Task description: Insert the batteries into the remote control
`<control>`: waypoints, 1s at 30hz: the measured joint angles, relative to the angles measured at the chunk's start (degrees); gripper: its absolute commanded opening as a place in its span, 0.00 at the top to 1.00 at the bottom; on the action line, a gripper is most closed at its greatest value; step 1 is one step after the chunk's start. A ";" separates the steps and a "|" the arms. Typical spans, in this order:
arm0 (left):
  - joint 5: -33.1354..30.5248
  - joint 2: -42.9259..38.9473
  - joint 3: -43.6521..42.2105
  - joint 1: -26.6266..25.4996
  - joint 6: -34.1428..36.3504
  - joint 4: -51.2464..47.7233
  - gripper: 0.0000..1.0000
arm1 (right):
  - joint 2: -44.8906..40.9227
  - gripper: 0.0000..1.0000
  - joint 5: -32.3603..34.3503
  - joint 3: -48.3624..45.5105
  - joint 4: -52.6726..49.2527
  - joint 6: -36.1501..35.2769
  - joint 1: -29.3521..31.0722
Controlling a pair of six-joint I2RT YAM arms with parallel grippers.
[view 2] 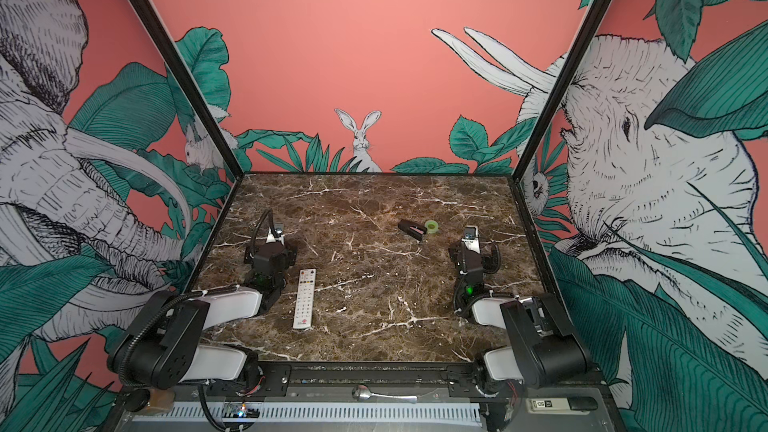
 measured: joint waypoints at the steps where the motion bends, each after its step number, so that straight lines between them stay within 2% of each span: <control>1: 0.61 0.46 0.00 0.61 0.13 1.14 0.00 | 0.90 0.01 -0.04 0.26 0.28 -0.07 -0.02; 7: 4.94 4.20 0.48 3.61 -0.37 6.38 0.00 | 5.79 0.01 -1.07 0.96 3.06 -1.05 -0.31; 12: 8.20 6.45 0.85 4.57 -0.83 7.08 0.00 | 6.27 0.01 -2.08 0.96 4.15 -1.11 -1.01; 21: 16.59 8.92 1.29 10.45 -4.20 9.66 0.00 | 8.17 0.01 -6.73 2.23 2.03 3.37 -7.06; 30: 19.21 9.81 1.33 10.84 -5.46 9.27 0.00 | 8.22 0.01 -9.38 4.61 -0.63 6.12 -8.98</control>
